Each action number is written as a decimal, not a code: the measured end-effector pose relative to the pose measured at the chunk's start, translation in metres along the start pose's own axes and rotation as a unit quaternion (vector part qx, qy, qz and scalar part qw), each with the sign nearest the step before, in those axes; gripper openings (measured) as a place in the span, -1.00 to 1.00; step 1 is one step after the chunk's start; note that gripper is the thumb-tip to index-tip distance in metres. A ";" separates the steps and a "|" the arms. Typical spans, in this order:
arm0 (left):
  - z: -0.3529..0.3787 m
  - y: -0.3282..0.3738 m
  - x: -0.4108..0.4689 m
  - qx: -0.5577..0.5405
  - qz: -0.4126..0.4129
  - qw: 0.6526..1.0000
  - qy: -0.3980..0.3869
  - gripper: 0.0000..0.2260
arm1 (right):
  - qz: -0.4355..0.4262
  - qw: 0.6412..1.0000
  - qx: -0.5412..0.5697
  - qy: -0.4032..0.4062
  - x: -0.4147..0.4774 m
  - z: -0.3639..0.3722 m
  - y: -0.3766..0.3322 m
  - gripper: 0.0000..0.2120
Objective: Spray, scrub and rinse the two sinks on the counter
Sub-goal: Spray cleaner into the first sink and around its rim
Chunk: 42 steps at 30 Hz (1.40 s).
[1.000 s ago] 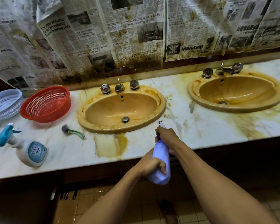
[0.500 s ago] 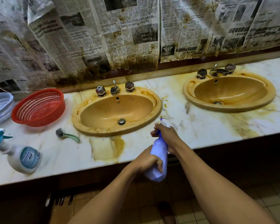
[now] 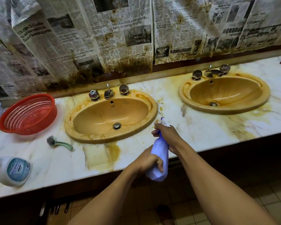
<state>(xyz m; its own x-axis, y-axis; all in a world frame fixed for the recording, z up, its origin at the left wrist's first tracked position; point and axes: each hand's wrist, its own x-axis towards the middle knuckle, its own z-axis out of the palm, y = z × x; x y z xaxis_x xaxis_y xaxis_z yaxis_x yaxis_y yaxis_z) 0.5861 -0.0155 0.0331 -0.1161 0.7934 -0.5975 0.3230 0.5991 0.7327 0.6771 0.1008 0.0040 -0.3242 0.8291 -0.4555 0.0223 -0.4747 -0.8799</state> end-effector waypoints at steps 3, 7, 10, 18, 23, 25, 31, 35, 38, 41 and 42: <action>0.002 0.005 0.004 -0.007 -0.004 1.000 -0.004 -0.64 | 0.007 0.999 -0.022 0.029 0.005 0.001 -0.005 -0.74; 0.004 0.008 0.011 -0.028 0.008 1.000 0.003 -0.78 | 0.018 0.998 -0.053 0.033 0.011 0.001 -0.010 -0.73; 0.004 0.010 0.013 -0.034 0.009 0.999 0.004 -0.76 | 0.025 0.997 -0.070 0.036 0.014 0.000 -0.013 -0.69; 0.002 0.007 0.025 -0.031 0.011 0.999 0.018 -0.76 | 0.001 0.997 -0.068 0.025 0.024 0.002 -0.014 -0.83; -0.007 0.009 0.030 -0.031 -0.007 0.999 0.008 -0.75 | -0.007 0.999 -0.028 -0.028 0.029 0.001 -0.017 -0.65; -0.009 0.010 0.034 -0.029 -0.003 1.000 0.010 -0.65 | -0.011 0.999 -0.031 -0.022 0.032 0.002 -0.018 -0.63; -0.011 0.019 0.039 -0.040 0.002 0.999 0.010 -0.64 | 0.002 0.998 -0.061 0.001 0.038 0.006 -0.032 -0.80; -0.009 0.020 0.046 -0.068 -0.013 0.998 0.013 -0.58 | 0.013 0.996 -0.092 0.006 0.047 0.010 -0.036 -0.78; -0.009 0.019 0.055 -0.078 -0.014 0.997 0.009 -0.51 | 0.029 0.994 -0.107 0.020 0.053 0.009 -0.037 -0.85; -0.011 0.020 0.060 -0.085 -0.014 0.996 -0.002 -0.55 | 0.038 0.992 -0.119 0.033 0.059 0.010 -0.037 -0.75; -0.011 0.021 0.062 -0.089 -0.015 0.996 -0.004 -0.58 | 0.038 0.991 -0.123 0.039 0.062 0.010 -0.038 -0.77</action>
<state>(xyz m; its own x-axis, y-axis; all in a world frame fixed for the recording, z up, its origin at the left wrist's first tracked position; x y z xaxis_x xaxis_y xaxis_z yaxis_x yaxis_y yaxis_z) 0.5752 0.0471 0.0151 -0.1165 0.7738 -0.6226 0.1486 0.6334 0.7595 0.6470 0.1672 0.0108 -0.2388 0.8181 -0.5231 0.2771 -0.4589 -0.8442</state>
